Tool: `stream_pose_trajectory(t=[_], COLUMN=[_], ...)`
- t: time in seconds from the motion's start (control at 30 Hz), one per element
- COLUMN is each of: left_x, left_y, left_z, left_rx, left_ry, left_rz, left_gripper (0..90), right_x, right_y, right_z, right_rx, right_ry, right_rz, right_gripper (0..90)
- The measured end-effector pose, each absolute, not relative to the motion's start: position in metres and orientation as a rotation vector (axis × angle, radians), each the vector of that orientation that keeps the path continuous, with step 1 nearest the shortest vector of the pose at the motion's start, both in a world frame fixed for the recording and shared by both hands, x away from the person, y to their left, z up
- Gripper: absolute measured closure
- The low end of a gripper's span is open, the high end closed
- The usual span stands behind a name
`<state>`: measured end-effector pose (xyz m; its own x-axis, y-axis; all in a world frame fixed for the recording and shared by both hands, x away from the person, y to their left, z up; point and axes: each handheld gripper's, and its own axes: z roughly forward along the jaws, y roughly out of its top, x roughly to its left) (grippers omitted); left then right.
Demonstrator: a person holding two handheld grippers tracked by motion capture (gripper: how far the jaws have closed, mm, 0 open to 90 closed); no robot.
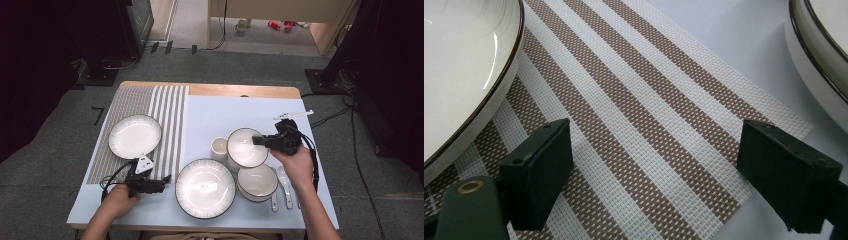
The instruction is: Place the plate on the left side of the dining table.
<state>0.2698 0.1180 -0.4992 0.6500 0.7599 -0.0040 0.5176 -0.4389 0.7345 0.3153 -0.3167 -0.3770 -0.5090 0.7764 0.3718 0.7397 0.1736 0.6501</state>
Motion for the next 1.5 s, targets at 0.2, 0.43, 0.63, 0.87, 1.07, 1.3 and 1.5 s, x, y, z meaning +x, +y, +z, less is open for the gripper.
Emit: stream_pose_trajectory(t=[0.2, 0.43, 0.63, 0.87, 1.07, 1.3, 1.5], left_x=[0.27, 0.27, 0.27, 0.27, 0.27, 0.27, 0.27], left_y=[0.118, 0.118, 0.118, 0.118, 0.118, 0.118, 0.118], left_z=[-0.499, -0.499, -0.499, -0.499, -0.499, -0.499, -0.499], left_rx=[2.141, 2.143, 2.143, 2.143, 2.143, 2.143, 2.142], left_ry=[0.986, 0.985, 0.985, 0.985, 0.986, 0.986, 0.986], left_rz=[0.427, 0.427, 0.427, 0.427, 0.428, 0.427, 0.427], left_gripper=[14.7, 14.7, 14.7, 14.7, 14.7, 14.7, 14.7], right_x=[0.32, 0.325, 0.329, 0.332, 0.336, 0.339, 0.342], right_y=[-0.31, -0.303, -0.299, -0.295, -0.293, -0.286, -0.277], right_z=[-0.377, -0.378, -0.378, -0.379, -0.379, -0.379, -0.379], right_rx=[1.536, 1.554, 1.551, 1.574, 1.593, 1.607, 1.598], right_ry=[2.388, 2.39, 2.392, 2.389, 2.382, 2.387, 2.405], right_rz=[1.264, 1.267, 1.268, 1.258, 1.264, 1.267, 1.268], right_gripper=[83.0, 83.1, 83.0, 83.0, 83.0, 83.0, 83.0])
